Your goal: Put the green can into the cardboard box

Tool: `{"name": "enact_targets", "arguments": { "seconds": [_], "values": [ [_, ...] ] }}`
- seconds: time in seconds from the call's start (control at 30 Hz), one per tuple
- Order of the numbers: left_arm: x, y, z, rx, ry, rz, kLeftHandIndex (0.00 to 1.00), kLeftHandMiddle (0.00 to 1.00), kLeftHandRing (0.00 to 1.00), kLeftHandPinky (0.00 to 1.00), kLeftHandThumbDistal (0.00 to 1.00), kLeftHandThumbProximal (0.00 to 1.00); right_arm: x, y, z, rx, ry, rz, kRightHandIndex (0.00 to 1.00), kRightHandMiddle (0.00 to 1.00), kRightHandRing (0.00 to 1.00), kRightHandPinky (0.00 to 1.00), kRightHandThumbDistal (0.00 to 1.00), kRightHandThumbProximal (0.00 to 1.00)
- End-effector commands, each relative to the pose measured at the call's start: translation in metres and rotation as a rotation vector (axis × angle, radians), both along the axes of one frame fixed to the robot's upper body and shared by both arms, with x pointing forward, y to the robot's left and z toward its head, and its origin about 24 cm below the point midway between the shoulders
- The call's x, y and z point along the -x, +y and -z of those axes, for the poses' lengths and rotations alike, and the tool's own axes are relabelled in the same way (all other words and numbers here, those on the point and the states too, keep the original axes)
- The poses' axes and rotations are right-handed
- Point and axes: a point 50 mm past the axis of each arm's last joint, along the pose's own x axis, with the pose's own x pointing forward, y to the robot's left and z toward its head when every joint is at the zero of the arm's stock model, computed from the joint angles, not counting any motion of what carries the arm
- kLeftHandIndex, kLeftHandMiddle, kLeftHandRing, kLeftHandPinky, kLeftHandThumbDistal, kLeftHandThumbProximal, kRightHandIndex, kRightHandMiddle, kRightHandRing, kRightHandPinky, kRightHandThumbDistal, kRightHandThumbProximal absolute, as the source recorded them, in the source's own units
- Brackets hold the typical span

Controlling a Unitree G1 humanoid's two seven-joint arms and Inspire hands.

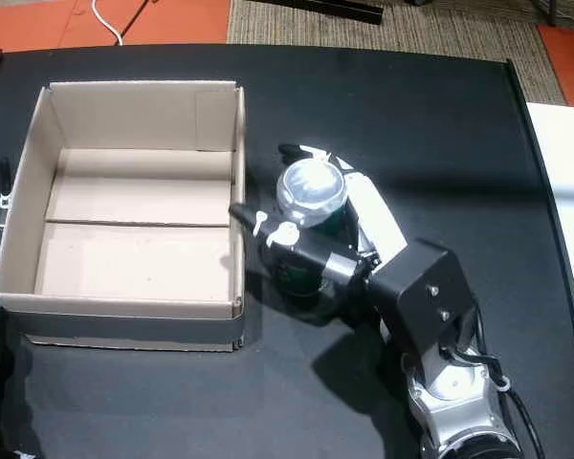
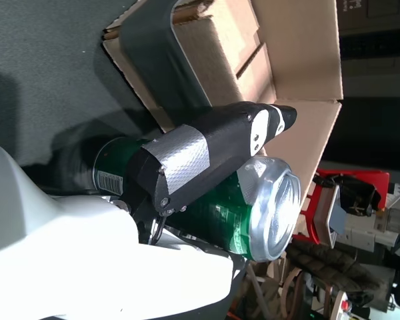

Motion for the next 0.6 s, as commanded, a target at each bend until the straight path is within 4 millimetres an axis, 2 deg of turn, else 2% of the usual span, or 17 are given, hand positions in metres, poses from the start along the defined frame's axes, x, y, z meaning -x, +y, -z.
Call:
{"name": "enact_targets", "arguments": {
  "seconds": [0.0,0.03,0.1,0.17,0.2,0.27,0.3,0.37,0.4,0.43,0.5,0.57],
  "values": [
    [0.0147,-0.0025,0.0203,0.028,0.093,-0.003,0.53,0.56,0.66,0.77,0.0,0.5,-0.0002,-0.0026,0.0016,-0.024,0.017,0.03,0.63,0.63,0.63,0.76,0.84,0.44],
    [0.0147,-0.0024,0.0203,0.028,0.093,-0.003,0.53,0.56,0.66,0.78,0.0,0.5,-0.0002,-0.0026,0.0016,-0.028,0.016,0.034,0.61,0.6,0.59,0.73,0.74,0.42],
    [0.0141,-0.0022,0.0198,0.028,0.1,-0.006,0.52,0.56,0.65,0.76,0.0,0.49,0.0,-0.0028,0.001,-0.014,0.001,0.046,0.45,0.45,0.46,0.63,0.32,0.36],
    [0.0139,-0.0018,0.0196,0.027,0.102,-0.006,0.52,0.56,0.65,0.75,0.0,0.49,0.0002,-0.0029,0.0003,-0.005,-0.012,0.058,0.35,0.35,0.36,0.54,0.05,0.25],
    [0.014,-0.0015,0.0195,0.031,0.101,-0.007,0.53,0.56,0.65,0.75,0.0,0.49,0.0002,-0.003,-0.0001,-0.011,-0.016,0.062,0.31,0.29,0.31,0.49,0.01,0.17],
    [0.014,-0.0012,0.0194,0.032,0.098,-0.007,0.53,0.55,0.65,0.77,0.0,0.5,0.0001,-0.0032,-0.0001,-0.026,-0.014,0.068,0.21,0.18,0.21,0.39,0.0,0.11],
    [0.014,-0.0011,0.0194,0.029,0.099,-0.006,0.53,0.55,0.64,0.78,0.0,0.5,0.0,-0.0034,-0.0001,-0.024,-0.013,0.07,0.14,0.13,0.17,0.34,0.0,0.16],
    [0.0142,-0.0008,0.0195,0.023,0.1,-0.005,0.53,0.55,0.64,0.77,0.0,0.5,0.0001,-0.0036,0.0003,-0.012,-0.014,0.072,0.06,0.06,0.09,0.27,0.0,0.34],
    [0.0143,-0.0006,0.0195,0.023,0.099,-0.005,0.53,0.56,0.65,0.77,0.0,0.5,0.0002,-0.0037,0.0004,-0.009,-0.014,0.073,0.02,0.03,0.06,0.24,0.0,0.37],
    [0.0144,-0.0006,0.0195,0.026,0.098,-0.005,0.53,0.56,0.65,0.77,0.0,0.5,0.0004,-0.0037,0.0006,-0.015,-0.012,0.073,0.0,0.01,0.03,0.21,0.0,0.35],
    [0.0145,-0.0004,0.0195,0.026,0.093,-0.004,0.54,0.56,0.66,0.79,0.0,0.52,0.0007,-0.0039,0.001,-0.038,-0.007,0.072,0.0,0.0,0.0,0.17,0.0,0.37],
    [0.0145,-0.0003,0.0193,0.021,0.09,-0.001,0.55,0.57,0.67,0.8,0.0,0.54,0.0008,-0.0044,0.0021,-0.061,0.008,0.072,0.0,0.0,0.0,0.13,0.0,0.46]
  ]
}}
